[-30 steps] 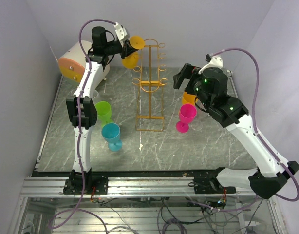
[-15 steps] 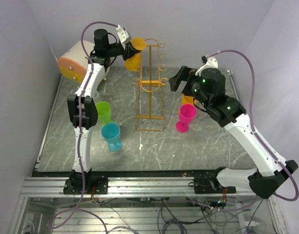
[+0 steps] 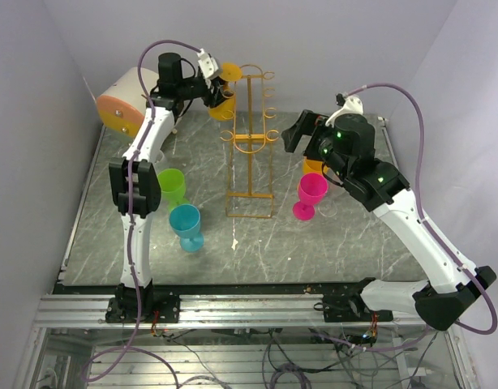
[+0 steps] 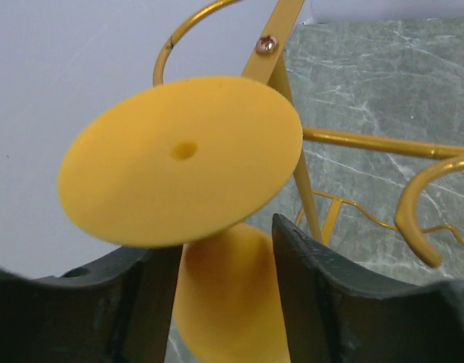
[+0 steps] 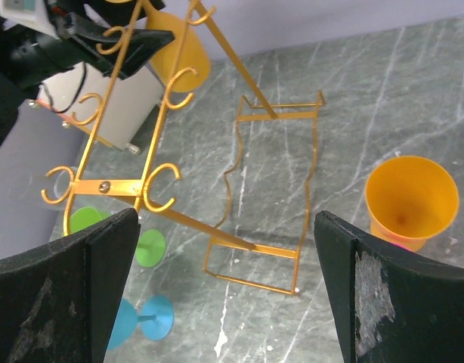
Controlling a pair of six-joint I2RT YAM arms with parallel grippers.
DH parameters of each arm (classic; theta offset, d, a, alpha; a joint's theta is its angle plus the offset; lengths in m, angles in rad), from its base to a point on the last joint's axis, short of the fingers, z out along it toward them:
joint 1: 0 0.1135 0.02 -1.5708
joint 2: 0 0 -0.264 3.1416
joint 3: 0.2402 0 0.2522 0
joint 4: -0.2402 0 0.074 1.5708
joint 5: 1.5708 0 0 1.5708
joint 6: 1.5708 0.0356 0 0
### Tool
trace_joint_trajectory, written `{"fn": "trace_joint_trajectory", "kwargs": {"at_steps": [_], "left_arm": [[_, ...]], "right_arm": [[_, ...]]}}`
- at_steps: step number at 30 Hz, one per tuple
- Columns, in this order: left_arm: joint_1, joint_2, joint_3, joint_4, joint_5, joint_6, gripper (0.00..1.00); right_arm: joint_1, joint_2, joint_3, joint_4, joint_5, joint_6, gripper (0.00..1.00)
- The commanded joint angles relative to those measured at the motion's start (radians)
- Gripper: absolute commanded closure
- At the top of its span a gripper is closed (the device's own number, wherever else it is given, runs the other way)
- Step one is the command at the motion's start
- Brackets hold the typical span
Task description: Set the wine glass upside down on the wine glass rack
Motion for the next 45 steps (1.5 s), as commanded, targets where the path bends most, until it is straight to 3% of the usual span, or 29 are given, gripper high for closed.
{"fn": "trace_joint_trajectory", "kwargs": {"at_steps": [1,5,10,14,18,24,28,31,34,36,41,45], "left_arm": [[-0.001,-0.082,-0.057,-0.038,-0.064,0.054,0.35],[0.01,-0.141,-0.137,-0.011,-0.11,0.057,0.24],[0.024,-0.187,-0.186,-0.028,-0.12,0.067,0.16],[0.042,-0.244,-0.221,-0.058,-0.123,0.03,0.07],[0.043,-0.345,-0.288,-0.143,-0.244,0.057,0.01],[0.046,-0.505,-0.324,-0.342,-0.581,0.019,0.0],[0.047,-0.559,-0.246,-0.568,-0.77,-0.048,0.01],[0.052,-0.588,-0.198,-0.714,-0.893,-0.193,0.02],[0.08,-0.614,-0.184,-0.825,-0.867,-0.298,0.02],[0.094,-0.624,-0.169,-0.869,-0.836,-0.291,0.02],[0.095,-0.628,-0.128,-0.931,-0.929,-0.272,0.03],[0.095,-0.65,-0.213,-0.913,-0.866,-0.283,0.07]], "right_arm": [[-0.008,0.014,0.042,-0.103,0.13,0.011,0.01],[-0.016,0.043,0.065,-0.183,0.229,0.032,0.01],[-0.058,-0.001,0.002,-0.136,0.217,0.027,0.01],[-0.124,-0.005,-0.011,-0.211,0.231,0.027,0.01],[-0.181,-0.032,-0.069,-0.301,0.269,0.04,0.06],[-0.24,-0.119,-0.178,-0.35,0.273,0.064,0.32],[-0.291,-0.125,-0.196,-0.401,0.27,0.069,0.42],[-0.329,-0.125,-0.191,-0.441,0.298,0.067,0.48],[-0.38,-0.132,-0.199,-0.437,0.277,0.036,0.51],[-0.418,-0.126,-0.211,-0.426,0.241,0.016,0.52],[-0.447,-0.126,-0.23,-0.35,0.155,0.002,0.53],[-0.448,-0.097,-0.197,-0.324,0.096,-0.002,0.55]]}}
